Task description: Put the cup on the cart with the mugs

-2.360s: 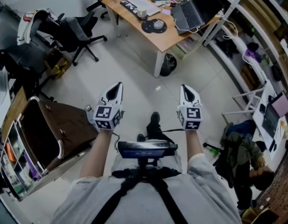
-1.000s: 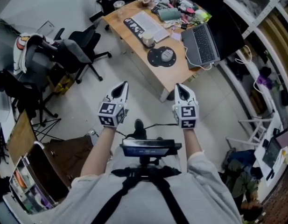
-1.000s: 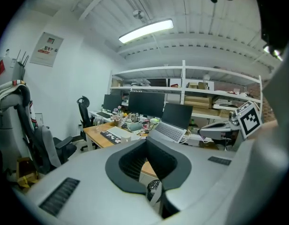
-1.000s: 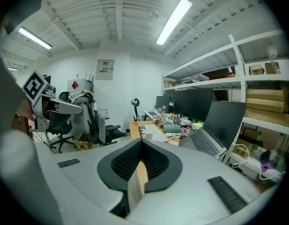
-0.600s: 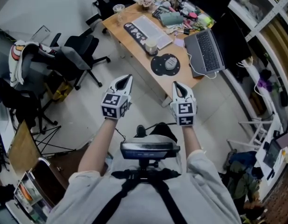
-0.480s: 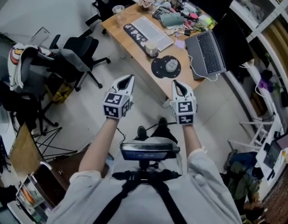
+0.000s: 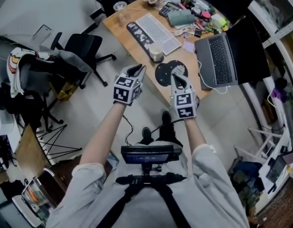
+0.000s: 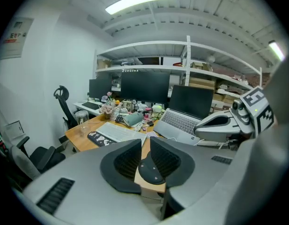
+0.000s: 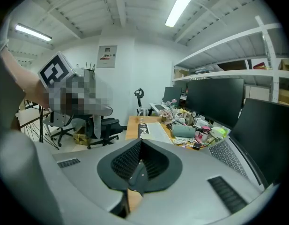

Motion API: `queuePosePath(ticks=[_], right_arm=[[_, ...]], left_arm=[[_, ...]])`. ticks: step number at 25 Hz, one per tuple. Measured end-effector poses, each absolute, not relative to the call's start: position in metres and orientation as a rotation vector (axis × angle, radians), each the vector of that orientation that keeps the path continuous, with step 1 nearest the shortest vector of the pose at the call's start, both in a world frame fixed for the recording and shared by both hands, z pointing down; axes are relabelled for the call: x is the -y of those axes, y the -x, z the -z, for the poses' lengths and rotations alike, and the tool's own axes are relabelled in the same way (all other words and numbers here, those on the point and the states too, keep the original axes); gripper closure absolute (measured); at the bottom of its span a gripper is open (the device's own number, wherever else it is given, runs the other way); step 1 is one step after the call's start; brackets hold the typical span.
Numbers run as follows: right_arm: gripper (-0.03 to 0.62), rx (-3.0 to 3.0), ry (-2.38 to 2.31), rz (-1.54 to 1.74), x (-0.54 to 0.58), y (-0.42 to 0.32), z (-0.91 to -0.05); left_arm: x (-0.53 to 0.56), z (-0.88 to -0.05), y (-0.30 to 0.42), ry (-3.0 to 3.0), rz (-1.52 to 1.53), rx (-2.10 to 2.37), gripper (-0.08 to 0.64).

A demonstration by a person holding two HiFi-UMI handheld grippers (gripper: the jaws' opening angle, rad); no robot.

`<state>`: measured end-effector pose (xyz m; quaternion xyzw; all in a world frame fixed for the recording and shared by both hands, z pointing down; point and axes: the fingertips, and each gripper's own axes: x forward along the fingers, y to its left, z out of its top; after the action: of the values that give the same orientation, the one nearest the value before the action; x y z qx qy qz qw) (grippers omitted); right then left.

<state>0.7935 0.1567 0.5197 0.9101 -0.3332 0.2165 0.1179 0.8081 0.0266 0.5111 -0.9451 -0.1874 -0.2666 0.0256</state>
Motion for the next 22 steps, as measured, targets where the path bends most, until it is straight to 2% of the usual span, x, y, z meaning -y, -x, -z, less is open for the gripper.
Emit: queuePosePath(ticks=[2, 6, 12, 22], right_arm=[[0.591, 0.986, -2.652, -0.643, -0.156, -0.812, -0.525], [0.591, 1.007, -2.633, -0.651, -0.156, -0.846, -0.533], [0.591, 1.012, -2.636, -0.732, -0.159, -0.887, -0.559], [0.591, 1.033, -2.639, -0.813, -0.160, -0.924, -0.592]], left_arm=[[-0.033, -0.524, -0.832, 2.880, 0.884, 0.600, 0.474], [-0.042, -0.556, -0.873, 2.782, 1.030, 0.644, 0.354], [-0.056, -0.601, -0.922, 2.528, 1.200, 0.778, 0.224], [-0.056, -0.674, -0.969, 2.124, 1.404, 0.963, 0.070]])
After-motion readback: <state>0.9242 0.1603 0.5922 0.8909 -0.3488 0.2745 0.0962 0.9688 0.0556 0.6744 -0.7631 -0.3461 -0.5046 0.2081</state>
